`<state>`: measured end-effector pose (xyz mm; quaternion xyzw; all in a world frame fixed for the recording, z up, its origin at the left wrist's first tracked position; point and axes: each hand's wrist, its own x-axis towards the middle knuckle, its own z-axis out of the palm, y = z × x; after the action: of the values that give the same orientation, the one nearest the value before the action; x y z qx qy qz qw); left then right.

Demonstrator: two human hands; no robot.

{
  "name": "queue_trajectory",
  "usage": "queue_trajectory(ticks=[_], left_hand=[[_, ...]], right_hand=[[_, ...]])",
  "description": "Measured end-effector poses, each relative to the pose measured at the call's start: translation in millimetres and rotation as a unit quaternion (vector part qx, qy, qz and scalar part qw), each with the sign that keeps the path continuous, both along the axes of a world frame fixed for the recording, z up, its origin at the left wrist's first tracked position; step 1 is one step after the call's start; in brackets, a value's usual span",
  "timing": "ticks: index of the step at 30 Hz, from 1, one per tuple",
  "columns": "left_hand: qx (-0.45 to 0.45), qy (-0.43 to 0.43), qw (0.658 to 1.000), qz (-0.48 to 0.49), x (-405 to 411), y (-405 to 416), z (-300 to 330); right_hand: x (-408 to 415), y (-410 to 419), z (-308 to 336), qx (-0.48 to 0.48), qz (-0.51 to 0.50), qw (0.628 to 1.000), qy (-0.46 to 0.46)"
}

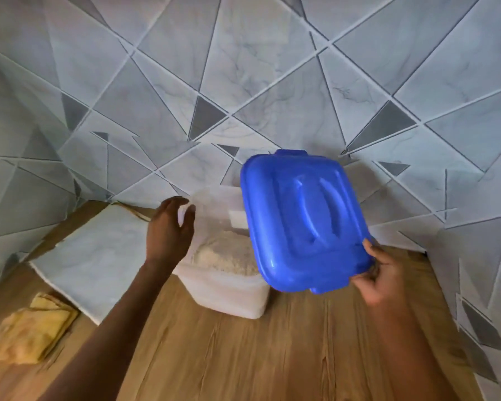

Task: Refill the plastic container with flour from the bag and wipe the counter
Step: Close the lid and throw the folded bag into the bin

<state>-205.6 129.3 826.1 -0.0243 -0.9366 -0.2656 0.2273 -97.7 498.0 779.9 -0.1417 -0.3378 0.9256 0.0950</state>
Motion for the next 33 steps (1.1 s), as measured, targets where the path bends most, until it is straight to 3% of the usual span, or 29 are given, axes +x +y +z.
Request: queue_trajectory(ticks=[3, 7, 11, 14, 20, 24, 27, 30, 33], left_hand=[[0.109, -0.078, 0.991, 0.019, -6.3, -17.9, -23.9], [0.253, -0.056, 0.965, 0.022, 1.2, -18.0, -18.9], [0.458, -0.1, 0.883, -0.011, 2.7, -30.9, -21.9], [0.541, -0.13, 0.83, -0.025, 7.3, -36.1, -17.7], [0.537, -0.052, 0.842, -0.003, 19.6, -31.4, -21.7], [0.53, -0.028, 0.847, 0.025, 18.2, -32.5, -32.1], [0.482, -0.042, 0.872, 0.073, 13.0, -34.8, -43.2], [0.431, -0.042, 0.897, 0.087, 11.0, -31.9, -42.4], [0.359, -0.032, 0.929, 0.08, 11.6, -26.1, -37.3]], right_hand=[[-46.6, -25.2, 26.6, 0.077, 0.087, 0.993, -0.019], [-91.9, -47.4, 51.5, 0.174, 0.191, 0.965, -0.042], [-127.0, -60.0, 67.1, 0.254, 0.224, 0.935, -0.106], [-147.5, -69.5, 76.7, 0.308, 0.231, 0.913, -0.137], [-178.5, -96.9, 74.2, 0.465, 0.135, 0.855, -0.187], [-183.8, -125.6, 62.6, 0.589, 0.102, 0.778, -0.191], [-178.1, -138.9, 58.9, 0.648, 0.067, 0.727, -0.216], [-175.1, -136.2, 49.8, 0.658, 0.046, 0.717, -0.227], [-172.2, -130.0, 42.5, 0.643, 0.053, 0.732, -0.221]])
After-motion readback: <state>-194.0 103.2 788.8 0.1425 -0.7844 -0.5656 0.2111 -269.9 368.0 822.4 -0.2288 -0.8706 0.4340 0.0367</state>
